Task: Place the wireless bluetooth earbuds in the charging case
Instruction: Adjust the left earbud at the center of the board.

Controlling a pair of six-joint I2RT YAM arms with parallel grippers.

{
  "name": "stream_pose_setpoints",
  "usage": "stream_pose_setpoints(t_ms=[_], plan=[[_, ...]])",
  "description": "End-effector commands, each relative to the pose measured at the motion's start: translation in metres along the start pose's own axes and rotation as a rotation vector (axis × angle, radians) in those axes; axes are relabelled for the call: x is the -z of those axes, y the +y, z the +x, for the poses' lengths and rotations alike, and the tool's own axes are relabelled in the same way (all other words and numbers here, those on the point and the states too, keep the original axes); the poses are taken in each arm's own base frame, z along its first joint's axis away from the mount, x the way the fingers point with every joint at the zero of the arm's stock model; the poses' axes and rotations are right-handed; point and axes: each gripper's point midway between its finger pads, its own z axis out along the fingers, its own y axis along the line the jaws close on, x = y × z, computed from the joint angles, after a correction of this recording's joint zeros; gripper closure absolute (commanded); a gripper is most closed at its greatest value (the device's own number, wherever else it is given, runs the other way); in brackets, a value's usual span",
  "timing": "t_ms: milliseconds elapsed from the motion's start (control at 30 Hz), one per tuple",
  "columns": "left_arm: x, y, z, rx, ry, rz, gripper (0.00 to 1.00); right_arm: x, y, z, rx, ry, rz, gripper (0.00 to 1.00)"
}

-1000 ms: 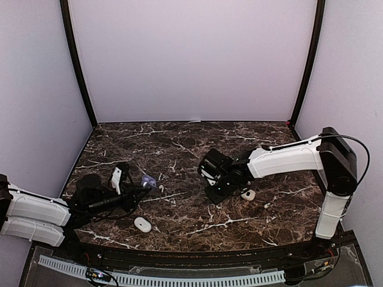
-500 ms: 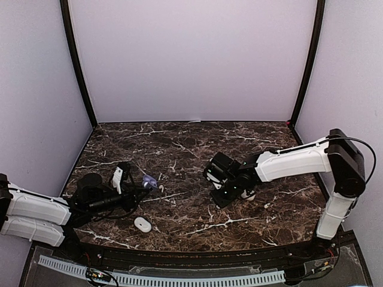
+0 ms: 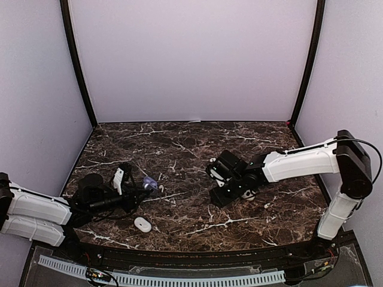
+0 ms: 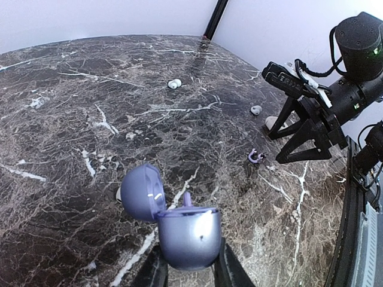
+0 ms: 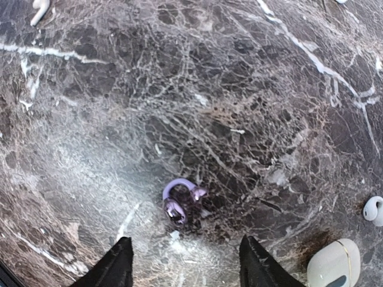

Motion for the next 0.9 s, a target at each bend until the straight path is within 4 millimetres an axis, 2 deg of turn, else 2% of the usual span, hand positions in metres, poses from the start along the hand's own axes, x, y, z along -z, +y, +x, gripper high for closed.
stream_pose_setpoints(t_ms=[0, 233, 367, 567, 867], plan=[[-0.003, -0.005, -0.017, -0.011, -0.040, 0.021, 0.86, -0.006, 0.005, -0.017, -0.009, -0.037, -0.015, 0.37], [-0.002, -0.005, -0.016, -0.010, -0.038, 0.018, 0.86, -0.020, -0.005, -0.016, -0.005, -0.012, 0.063, 0.39], [-0.002, -0.004, -0.016, -0.009, -0.038, 0.018, 0.86, -0.024, -0.011, -0.017, -0.012, -0.009, 0.092, 0.51], [-0.002, -0.004, -0.015, -0.006, -0.035, 0.018, 0.86, -0.022, -0.025, -0.012, -0.036, -0.005, 0.133, 0.59], [-0.002, -0.004, -0.015, -0.006, -0.034, 0.017, 0.85, -0.017, -0.054, -0.002, -0.051, 0.016, 0.183, 0.60]])
